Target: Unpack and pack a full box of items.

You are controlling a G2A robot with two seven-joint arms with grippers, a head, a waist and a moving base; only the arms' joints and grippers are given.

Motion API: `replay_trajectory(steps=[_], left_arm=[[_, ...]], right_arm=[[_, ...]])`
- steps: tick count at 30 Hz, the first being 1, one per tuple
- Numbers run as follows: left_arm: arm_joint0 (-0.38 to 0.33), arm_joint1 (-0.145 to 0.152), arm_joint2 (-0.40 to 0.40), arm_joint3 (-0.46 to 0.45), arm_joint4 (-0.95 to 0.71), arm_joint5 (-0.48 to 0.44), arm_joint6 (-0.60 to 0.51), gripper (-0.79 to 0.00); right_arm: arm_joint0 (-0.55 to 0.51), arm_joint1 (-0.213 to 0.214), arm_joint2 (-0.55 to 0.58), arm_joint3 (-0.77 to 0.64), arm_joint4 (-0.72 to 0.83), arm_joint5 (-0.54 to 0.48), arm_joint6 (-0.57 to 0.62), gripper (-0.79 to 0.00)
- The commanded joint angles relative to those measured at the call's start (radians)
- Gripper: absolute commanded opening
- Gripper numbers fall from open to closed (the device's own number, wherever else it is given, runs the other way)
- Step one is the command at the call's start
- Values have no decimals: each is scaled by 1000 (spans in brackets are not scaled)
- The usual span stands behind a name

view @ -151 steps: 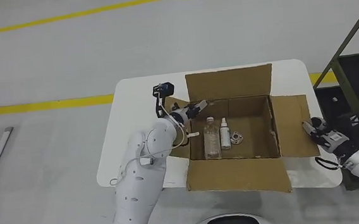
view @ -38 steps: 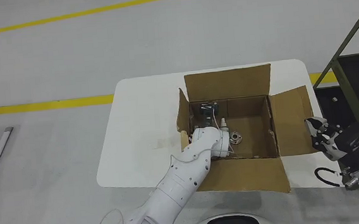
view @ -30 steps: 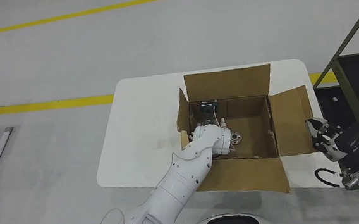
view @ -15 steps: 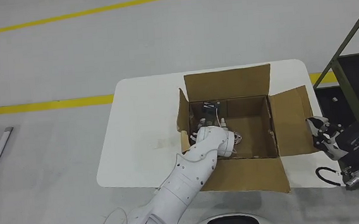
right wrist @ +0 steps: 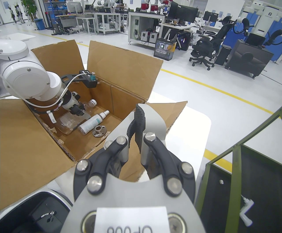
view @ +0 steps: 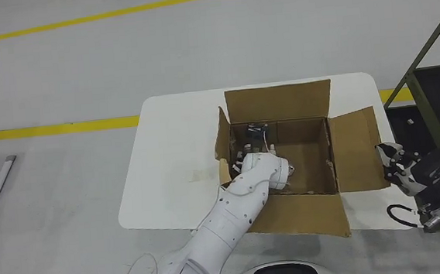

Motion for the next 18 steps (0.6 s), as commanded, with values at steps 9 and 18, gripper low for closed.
replay_trajectory(steps=[9, 18], left_arm=[[3, -13, -40, 21, -18, -3, -17, -80], [7, -25, -65, 60, -27, -6, -19, -71]], right_arm=[[0, -2, -2, 4, -3, 1, -2, -785], [-3, -3, 2, 4, -3, 1, -4, -785]])
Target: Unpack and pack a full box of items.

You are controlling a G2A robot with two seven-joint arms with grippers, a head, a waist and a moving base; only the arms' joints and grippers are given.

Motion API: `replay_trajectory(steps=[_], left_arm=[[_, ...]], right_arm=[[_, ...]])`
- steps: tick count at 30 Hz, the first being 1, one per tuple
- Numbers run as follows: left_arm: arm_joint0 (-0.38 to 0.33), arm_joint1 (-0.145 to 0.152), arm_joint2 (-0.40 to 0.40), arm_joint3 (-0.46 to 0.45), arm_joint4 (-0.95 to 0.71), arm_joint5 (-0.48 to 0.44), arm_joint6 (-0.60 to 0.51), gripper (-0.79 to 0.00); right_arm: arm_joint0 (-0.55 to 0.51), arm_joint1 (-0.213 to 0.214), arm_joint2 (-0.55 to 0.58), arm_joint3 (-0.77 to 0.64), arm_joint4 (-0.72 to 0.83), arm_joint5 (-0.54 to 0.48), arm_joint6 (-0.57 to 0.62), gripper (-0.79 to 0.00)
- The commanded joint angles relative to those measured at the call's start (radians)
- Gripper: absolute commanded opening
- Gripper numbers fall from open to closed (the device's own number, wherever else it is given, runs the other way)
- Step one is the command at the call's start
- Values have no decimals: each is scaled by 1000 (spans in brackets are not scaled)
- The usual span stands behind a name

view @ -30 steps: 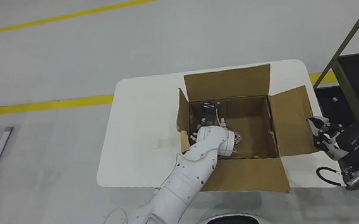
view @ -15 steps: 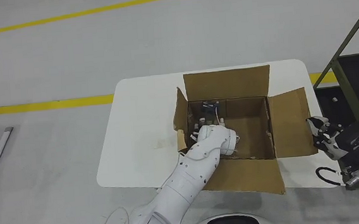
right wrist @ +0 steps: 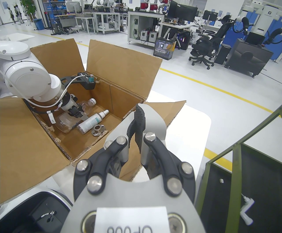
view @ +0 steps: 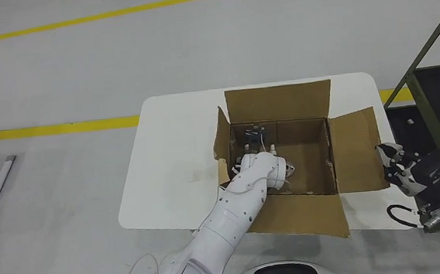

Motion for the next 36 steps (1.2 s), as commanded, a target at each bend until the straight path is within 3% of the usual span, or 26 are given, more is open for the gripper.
replay_trajectory(steps=[1, 8, 12, 13, 15, 16, 19, 24, 31, 33, 36], left_arm=[[1, -3, -4, 10, 0, 2, 1, -68], [-2, -14, -27, 39, -23, 2, 5, -86], [-1, -20, -34, 54, -30, -3, 10, -163], [-1, -21, -35, 59, -31, -6, 13, -206], [-2, -24, -37, 66, -31, -9, 16, -428], [-2, -25, -42, 70, -36, -6, 15, -468], [-5, -28, -52, 78, -43, -6, 18, -785], [-8, -31, -59, 78, -29, -13, 35, -785], [-19, -23, -112, -9, -46, -15, 35, -785], [-16, -17, -135, -56, -48, -22, 24, -785], [-10, -7, -150, -119, -23, -48, 8, -785]], right_arm=[[-1, 0, 1, 0, 0, 0, 0, -785], [-6, -1, 4, -6, 0, -1, 0, -785], [-9, -2, 6, -9, 1, -2, 1, -785], [-9, -2, 6, -10, 2, -3, 1, -785], [-11, -2, 8, -14, 2, -1, 2, -785], [-12, -3, 8, -15, 3, -1, 3, -785], [-13, -3, 9, -20, 2, -1, 4, -785], [-14, -4, 10, -23, 6, 3, 4, -785], [-21, -10, 57, -30, 138, 42, -13, -782], [-32, -12, 92, -33, 203, 56, -6, -754], [-59, -17, 132, -25, 313, 81, 9, -616]])
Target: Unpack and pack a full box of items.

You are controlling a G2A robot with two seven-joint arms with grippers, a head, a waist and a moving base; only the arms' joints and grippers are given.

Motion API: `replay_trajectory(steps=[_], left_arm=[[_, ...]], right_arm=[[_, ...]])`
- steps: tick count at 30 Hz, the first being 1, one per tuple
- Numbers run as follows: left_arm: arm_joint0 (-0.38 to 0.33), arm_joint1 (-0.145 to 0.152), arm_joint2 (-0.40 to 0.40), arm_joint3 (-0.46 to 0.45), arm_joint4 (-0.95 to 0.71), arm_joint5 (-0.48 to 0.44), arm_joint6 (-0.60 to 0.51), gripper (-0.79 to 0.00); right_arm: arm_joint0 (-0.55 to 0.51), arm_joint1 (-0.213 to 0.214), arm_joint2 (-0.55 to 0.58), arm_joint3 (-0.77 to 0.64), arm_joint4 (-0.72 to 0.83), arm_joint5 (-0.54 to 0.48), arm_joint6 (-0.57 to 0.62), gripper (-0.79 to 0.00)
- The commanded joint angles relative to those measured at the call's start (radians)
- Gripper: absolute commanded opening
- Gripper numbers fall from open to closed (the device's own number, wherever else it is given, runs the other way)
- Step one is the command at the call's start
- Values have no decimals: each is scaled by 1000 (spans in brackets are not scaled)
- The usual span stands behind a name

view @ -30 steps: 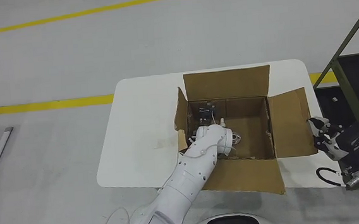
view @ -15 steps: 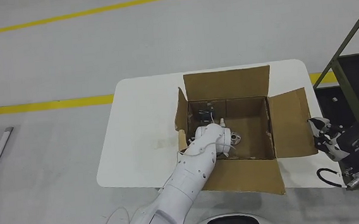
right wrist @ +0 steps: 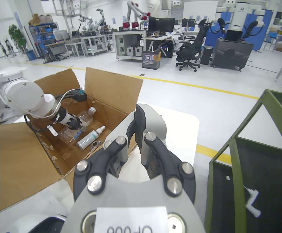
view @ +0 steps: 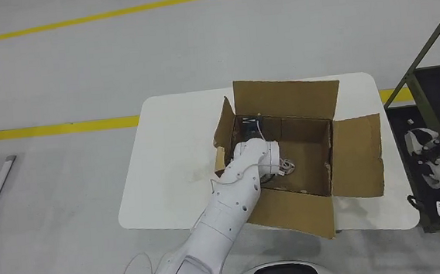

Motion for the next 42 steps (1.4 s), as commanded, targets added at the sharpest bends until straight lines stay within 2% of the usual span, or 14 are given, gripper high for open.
replay_trajectory(steps=[1, 5, 7, 8, 12, 15, 16, 18, 20, 21, 23, 31, 36, 42], left_arm=[[7, 7, -7, -45, 30, -16, -13, -785], [31, 22, -54, -169, 32, -30, -63, -785], [43, 26, -67, -212, 38, -40, -75, -785], [50, 28, -74, -238, 38, -47, -83, -785], [73, 36, -99, -318, 41, -73, -107, -785], [85, 40, -118, -366, 30, -91, -117, -785], [87, 41, -123, -378, 28, -97, -121, -785], [93, 42, -130, -404, 25, -109, -120, -785], [96, 45, -125, -413, 53, -139, -121, -785], [99, 46, -127, -417, 59, -142, -122, -785], [105, 48, -137, -429, 57, -143, -120, -785], [100, 54, -181, -459, 59, -163, -115, -785], [72, 63, -232, -484, 80, -173, -116, -785], [59, 72, -276, -500, 118, -184, -101, -785]], right_arm=[[-22, -3, 25, 2, 78, 11, 18, -576], [-76, -11, 46, 20, 257, 0, 57, -520], [-98, -12, 32, 28, 327, -18, 110, -428], [-103, -14, 26, 35, 371, -16, 121, -329], [-108, -22, -29, 43, 516, -21, 142, -268], [-94, -27, -82, 57, 581, -22, 152, -292], [-87, -28, -101, 63, 596, -21, 160, -394], [-70, -29, -131, 81, 584, -22, 182, -425], [-53, -29, -162, 100, 552, -26, 205, -505], [-43, -31, -178, 111, 571, -19, 194, -622], [-30, -32, -200, 125, 551, -18, 203, -785], [-19, -31, -171, 158, 567, 11, 239, -785], [7, -16, -99, 169, 562, -46, 370, -785], [94, 5, -21, 220, 552, -106, 491, -785]])
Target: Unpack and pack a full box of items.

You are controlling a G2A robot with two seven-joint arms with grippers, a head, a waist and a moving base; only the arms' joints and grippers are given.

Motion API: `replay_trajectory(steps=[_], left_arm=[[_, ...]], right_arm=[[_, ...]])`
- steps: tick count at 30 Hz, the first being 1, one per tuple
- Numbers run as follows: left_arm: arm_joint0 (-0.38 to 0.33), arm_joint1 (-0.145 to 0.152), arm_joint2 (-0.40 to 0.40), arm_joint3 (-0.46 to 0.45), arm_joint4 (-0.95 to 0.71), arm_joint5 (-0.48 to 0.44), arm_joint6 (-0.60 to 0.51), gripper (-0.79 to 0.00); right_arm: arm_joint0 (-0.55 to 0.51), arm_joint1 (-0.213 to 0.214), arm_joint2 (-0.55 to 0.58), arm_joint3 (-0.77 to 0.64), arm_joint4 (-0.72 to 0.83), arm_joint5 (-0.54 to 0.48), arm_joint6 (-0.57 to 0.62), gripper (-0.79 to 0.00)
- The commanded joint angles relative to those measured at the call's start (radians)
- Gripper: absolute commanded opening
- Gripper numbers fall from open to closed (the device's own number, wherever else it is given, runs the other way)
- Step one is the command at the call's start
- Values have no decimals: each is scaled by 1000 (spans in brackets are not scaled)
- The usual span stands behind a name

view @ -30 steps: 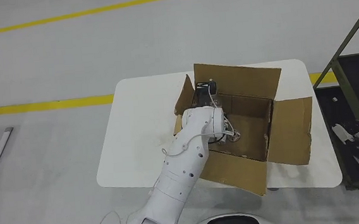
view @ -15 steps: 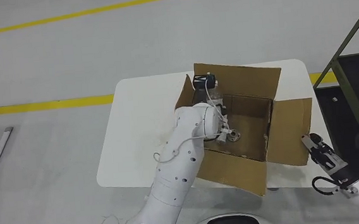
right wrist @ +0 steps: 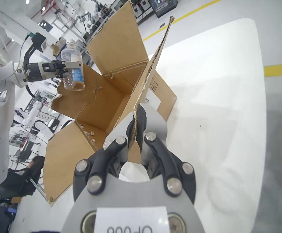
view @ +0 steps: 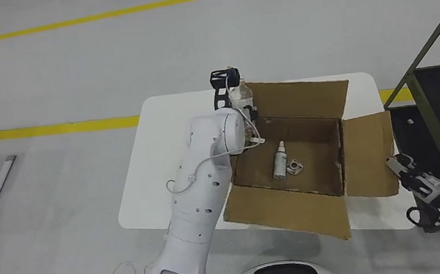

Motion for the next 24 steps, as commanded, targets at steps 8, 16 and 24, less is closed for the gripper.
replay_trajectory(steps=[8, 16, 24], left_arm=[[9, 15, -50, -43, 50, -39, 5, -785], [33, 31, -92, -65, 141, -47, -11, -785], [27, 52, -163, -77, 285, -56, -4, -785]], right_arm=[[143, 27, 59, 101, -27, -53, 105, -785], [188, 40, 63, 128, -54, -89, 130, 0], [169, 43, 91, 86, -141, -74, 43, 0]])
